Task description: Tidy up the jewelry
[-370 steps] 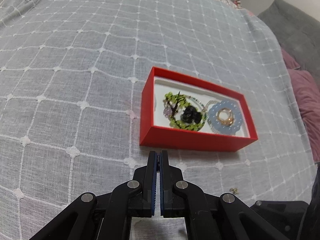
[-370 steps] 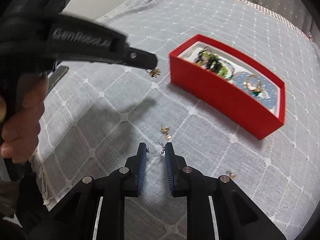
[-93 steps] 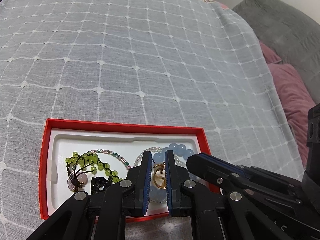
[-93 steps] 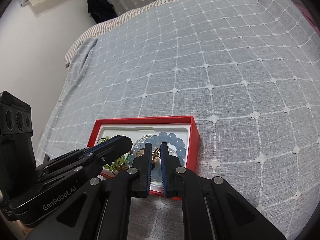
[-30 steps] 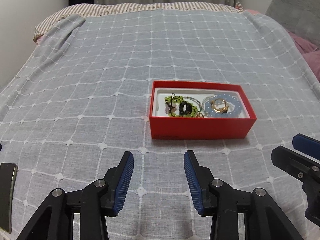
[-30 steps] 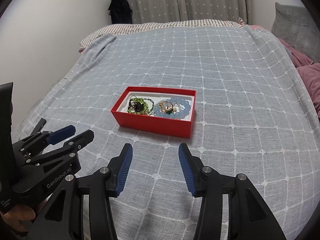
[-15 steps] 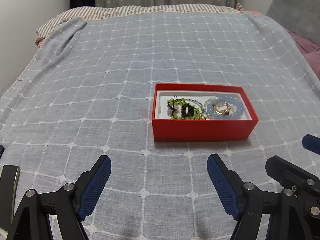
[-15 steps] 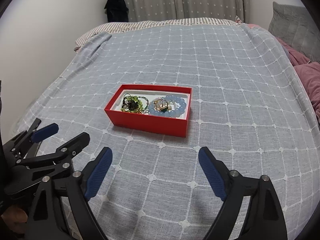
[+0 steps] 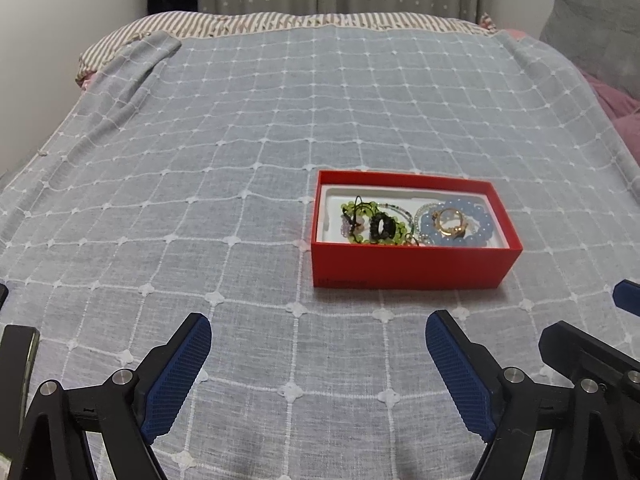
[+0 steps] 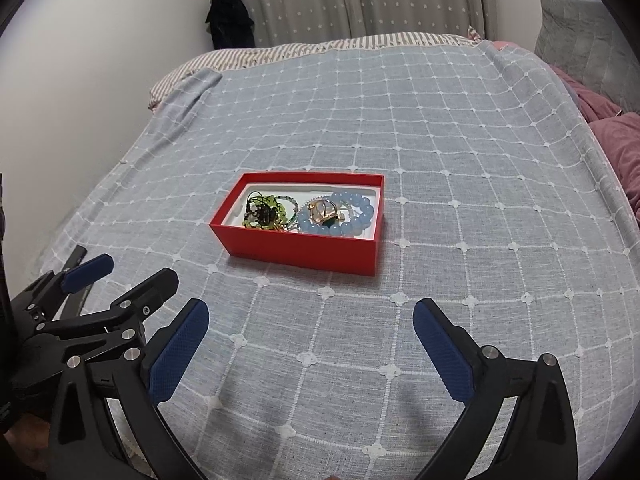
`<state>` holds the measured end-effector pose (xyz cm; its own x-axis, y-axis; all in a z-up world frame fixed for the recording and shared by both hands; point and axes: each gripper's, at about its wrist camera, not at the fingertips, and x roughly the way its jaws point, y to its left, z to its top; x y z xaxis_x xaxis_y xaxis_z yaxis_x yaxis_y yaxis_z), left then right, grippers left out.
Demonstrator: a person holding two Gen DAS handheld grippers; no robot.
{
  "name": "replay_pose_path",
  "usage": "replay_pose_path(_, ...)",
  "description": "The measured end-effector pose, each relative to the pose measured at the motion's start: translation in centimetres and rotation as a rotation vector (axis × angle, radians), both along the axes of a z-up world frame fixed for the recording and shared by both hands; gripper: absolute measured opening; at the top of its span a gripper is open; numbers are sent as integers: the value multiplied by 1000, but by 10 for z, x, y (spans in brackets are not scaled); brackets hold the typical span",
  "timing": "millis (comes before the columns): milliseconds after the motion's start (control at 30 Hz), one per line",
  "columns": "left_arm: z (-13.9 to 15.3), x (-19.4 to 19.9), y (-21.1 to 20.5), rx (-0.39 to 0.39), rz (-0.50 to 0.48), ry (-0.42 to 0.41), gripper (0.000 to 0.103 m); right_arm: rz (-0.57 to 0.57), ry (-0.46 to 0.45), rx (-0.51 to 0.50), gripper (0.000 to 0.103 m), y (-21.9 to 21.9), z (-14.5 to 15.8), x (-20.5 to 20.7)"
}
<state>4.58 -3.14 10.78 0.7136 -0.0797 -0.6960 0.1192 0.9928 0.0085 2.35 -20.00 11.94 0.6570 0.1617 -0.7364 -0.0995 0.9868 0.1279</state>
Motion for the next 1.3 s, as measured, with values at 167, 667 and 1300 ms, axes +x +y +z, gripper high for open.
replay_pose_path(167,2,0,1,0,5,-10,91,13,-12,-12,103,3,2,-1)
replay_pose_path(667,1,2,1,-11,3,21,91,6,-23,-31,103,5,4,-4)
replay_pose_path(1300,-1,3,1,-7,3,31,91,2,-17,-36,103,4,3,-3)
